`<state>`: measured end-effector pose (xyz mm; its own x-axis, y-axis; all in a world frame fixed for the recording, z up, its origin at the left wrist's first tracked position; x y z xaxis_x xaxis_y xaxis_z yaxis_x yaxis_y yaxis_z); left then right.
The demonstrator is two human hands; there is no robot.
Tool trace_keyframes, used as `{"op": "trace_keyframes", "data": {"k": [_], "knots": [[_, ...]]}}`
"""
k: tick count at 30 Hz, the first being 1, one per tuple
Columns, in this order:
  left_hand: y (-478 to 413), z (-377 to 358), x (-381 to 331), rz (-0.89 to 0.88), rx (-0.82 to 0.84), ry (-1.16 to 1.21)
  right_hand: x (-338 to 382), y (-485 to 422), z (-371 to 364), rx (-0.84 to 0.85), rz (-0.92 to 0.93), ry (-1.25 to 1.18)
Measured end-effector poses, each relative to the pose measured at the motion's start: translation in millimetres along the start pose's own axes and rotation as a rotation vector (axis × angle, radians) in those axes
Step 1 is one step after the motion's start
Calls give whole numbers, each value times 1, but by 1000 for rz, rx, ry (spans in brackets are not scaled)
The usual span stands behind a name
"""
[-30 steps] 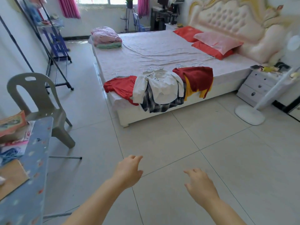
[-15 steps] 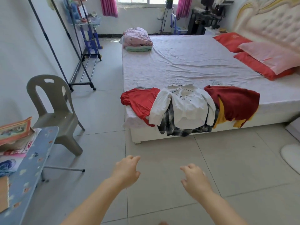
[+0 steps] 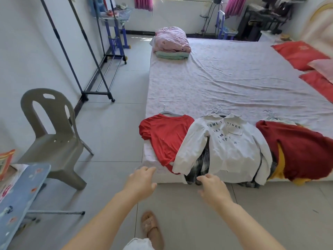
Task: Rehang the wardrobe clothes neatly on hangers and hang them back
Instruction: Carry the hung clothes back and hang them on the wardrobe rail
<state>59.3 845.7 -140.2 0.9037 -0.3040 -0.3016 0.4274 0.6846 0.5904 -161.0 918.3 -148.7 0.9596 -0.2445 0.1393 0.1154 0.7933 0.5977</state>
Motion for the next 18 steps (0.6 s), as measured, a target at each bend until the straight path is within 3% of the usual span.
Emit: {"op": "trace_keyframes", "data": {"k": [10,18], "knots": [[-141,110,13,25,40,23,1,-153,101,75,36,-97],[-249,160,31,184,39,124,-5,-317,178,164,160,-2]]}}
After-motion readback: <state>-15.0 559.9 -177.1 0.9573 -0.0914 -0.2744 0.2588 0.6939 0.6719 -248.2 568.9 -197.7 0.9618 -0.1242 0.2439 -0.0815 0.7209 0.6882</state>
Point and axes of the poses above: each hand's wrist, its own y-axis away from the middle knuckle, its own z-axis out of the back of the hand, x = y × z, the point moved 3 cm from there along -y, towards the middle knuckle, and after that the axes turned 13 degrees about x, right-handed, at the moved point
